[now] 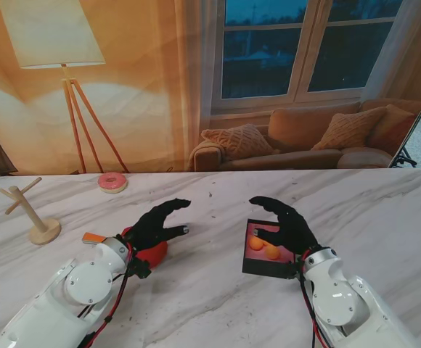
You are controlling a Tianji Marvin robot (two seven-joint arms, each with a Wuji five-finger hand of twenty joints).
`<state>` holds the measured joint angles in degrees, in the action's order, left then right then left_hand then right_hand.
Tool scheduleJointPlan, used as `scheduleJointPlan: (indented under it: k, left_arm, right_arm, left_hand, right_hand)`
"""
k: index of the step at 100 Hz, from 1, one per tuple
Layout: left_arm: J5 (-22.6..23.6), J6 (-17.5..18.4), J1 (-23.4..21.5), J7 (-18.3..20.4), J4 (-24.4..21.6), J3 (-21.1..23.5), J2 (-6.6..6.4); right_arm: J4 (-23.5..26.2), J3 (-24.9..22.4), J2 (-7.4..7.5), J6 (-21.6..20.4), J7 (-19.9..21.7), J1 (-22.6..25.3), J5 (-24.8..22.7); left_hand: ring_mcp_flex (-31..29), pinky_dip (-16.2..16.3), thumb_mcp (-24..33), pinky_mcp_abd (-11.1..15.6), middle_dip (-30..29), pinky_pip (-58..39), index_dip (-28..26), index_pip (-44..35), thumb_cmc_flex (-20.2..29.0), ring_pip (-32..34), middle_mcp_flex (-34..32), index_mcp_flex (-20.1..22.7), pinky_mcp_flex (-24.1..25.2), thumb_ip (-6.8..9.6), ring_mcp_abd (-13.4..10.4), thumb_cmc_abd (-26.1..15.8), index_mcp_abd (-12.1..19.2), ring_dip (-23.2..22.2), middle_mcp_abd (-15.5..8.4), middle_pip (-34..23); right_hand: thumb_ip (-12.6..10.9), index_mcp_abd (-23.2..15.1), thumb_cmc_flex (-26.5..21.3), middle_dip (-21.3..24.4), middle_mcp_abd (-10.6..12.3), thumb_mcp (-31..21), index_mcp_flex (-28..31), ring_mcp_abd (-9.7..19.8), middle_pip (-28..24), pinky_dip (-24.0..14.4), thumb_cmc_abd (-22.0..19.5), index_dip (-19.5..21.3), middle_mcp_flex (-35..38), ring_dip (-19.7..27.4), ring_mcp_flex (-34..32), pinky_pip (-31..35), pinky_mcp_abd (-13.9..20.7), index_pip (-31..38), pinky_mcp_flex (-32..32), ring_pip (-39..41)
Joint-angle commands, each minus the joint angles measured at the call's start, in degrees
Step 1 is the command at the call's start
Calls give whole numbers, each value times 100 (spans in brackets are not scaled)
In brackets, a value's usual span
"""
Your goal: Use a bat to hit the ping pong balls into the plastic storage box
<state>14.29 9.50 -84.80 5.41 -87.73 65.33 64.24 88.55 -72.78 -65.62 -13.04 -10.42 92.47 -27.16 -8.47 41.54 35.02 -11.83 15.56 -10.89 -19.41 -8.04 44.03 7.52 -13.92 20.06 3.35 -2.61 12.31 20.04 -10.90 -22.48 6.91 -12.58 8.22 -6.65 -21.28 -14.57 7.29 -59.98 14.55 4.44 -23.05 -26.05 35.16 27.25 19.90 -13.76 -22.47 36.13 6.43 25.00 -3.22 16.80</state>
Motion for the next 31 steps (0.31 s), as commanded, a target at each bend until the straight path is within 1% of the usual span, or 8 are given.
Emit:
scheduleJointPlan:
  k: [1, 10, 17, 24, 31]
  left_arm:
    - [-14, 39, -65, 92, -76, 58, -19]
    - [-33, 92, -95, -18, -71, 83, 8]
    - [-39, 114, -111, -109, -68, 91, 28]
    - [-33, 114, -116, -92, -71, 100, 22]
    - [-48, 105, -114, -47, -70, 100, 14]
  right_arm:
    - [36, 32, -2, 14, 85, 24, -12]
    - [50, 29, 10, 3, 136, 32, -14]
    - [52, 23, 16, -21, 149, 35, -34]
    - [47, 23, 15, -43, 148, 33, -31]
    - [39, 30, 14, -66, 134, 31, -40]
  left_hand:
    - [-33, -76, 21, 75, -114, 68, 33, 87, -88, -53, -166, -209, -35, -14, -138, 126, 211, 69, -75, 90]
    - [-54, -85, 61, 59, -109, 63, 29, 90, -79, -39, -179, -212, -47, -5, -123, 156, 187, 64, -46, 85]
    - [-65, -89, 97, 54, -102, 57, 29, 96, -89, -27, -193, -218, -57, -3, -103, 160, 186, 58, -24, 73]
    - [-71, -89, 100, 43, -96, 44, 26, 97, -108, -17, -194, -215, -78, -10, -86, 148, 180, 52, -6, 68]
    - [-68, -91, 88, 46, -92, 38, 23, 96, -111, -15, -207, -208, -81, -15, -82, 135, 167, 50, 10, 65]
  right_hand:
    - [-167, -163, 144, 41, 46, 97, -202, 170, -14, -41, -33, -52, -172, 69, 234, -127, 123, -27, 81, -53]
    - [-173, -154, 138, 42, 22, 106, -153, 176, -18, -53, -33, -47, -184, 69, 227, -135, 122, -15, 73, -53]
    - [-177, -139, 139, 41, -38, 109, -114, 175, -27, -67, -34, -43, -179, 66, 198, -138, 109, -8, 47, -42]
    - [-181, -115, 120, 35, -91, 104, -60, 183, -46, -83, -20, -35, -173, 62, 168, -141, 101, 7, 25, -31]
    - [-179, -98, 122, 29, -92, 102, -37, 179, -66, -99, -11, -28, -156, 56, 137, -141, 89, 16, 1, -18]
